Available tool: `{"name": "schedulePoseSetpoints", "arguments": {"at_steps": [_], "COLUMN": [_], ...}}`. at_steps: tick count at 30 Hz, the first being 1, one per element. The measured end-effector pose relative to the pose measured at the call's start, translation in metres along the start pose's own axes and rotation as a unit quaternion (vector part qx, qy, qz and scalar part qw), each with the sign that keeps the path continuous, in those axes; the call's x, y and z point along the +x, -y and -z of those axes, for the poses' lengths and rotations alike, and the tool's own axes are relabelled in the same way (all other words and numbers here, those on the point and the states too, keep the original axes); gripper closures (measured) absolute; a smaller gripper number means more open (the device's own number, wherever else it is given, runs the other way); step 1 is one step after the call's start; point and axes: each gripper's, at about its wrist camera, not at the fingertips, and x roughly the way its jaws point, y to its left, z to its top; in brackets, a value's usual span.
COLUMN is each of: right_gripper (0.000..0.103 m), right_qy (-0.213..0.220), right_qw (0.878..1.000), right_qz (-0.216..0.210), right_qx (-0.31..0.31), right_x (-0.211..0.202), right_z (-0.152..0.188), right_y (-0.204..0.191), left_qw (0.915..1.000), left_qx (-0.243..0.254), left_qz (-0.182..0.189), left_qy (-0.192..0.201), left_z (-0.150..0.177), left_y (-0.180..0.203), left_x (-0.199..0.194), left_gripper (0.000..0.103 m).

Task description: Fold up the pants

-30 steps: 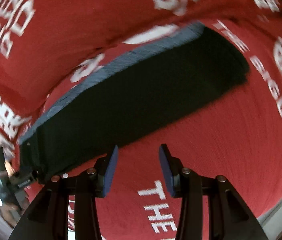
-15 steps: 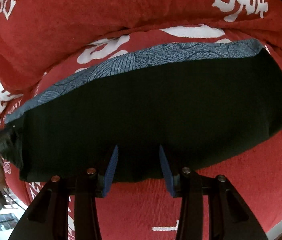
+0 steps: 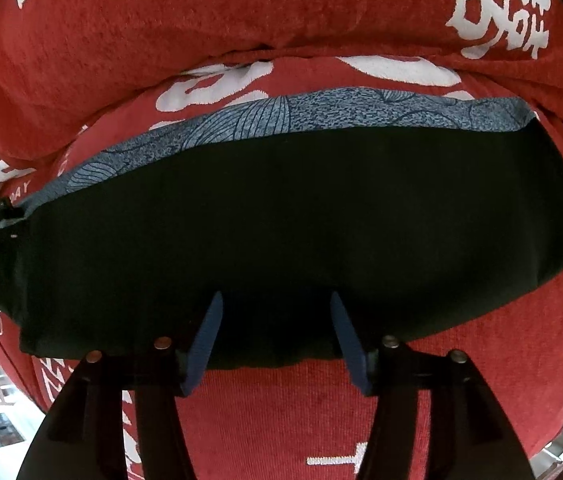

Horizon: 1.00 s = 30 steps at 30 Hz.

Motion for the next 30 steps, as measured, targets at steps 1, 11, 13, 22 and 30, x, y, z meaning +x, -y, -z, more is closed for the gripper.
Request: {"name": "schedulePoseSetpoints", "arguments": {"at_steps": [1, 11, 13, 22, 30], "right_gripper": [0.042, 0.031, 0.031, 0.031, 0.033], "right_qy": [-0.001, 0.002, 0.0, 0.005, 0.026], "right_qw": [1.0, 1.0, 1.0, 0.995, 0.982], "right_qz": [0.0, -0.001, -0.009, -0.062, -0.064], "right_qx": [0.001, 0.008, 0.014, 0.077, 0.175], "right_x": [0.0, 0.001, -0.003, -0.03, -0.046], "right_z": [-0.001, -0.001, -0.001, 0.017, 0.045], "right_y": [0.0, -0.004, -0.001, 0.041, 0.117], "left_qw": [0.9999, 0.9798, 0.9703, 0.938, 0.9425], "left_qx": [0.01, 0.185, 0.222, 0.313, 0.279], "left_qz": [0.001, 0.075, 0.093, 0.142, 0.183], "left_qy": [0.001, 0.015, 0.022, 0.041, 0.009], "left_z": [0.002, 0.086, 0.107, 0.162, 0.189], "left_y": [0.001, 0.07, 0.094, 0.184, 0.245], "left_x": [-0.002, -0.067, -0.082, -0.126, -0.146], "left_gripper": [0.001, 0.001, 0.001, 0.001, 0.001]}}
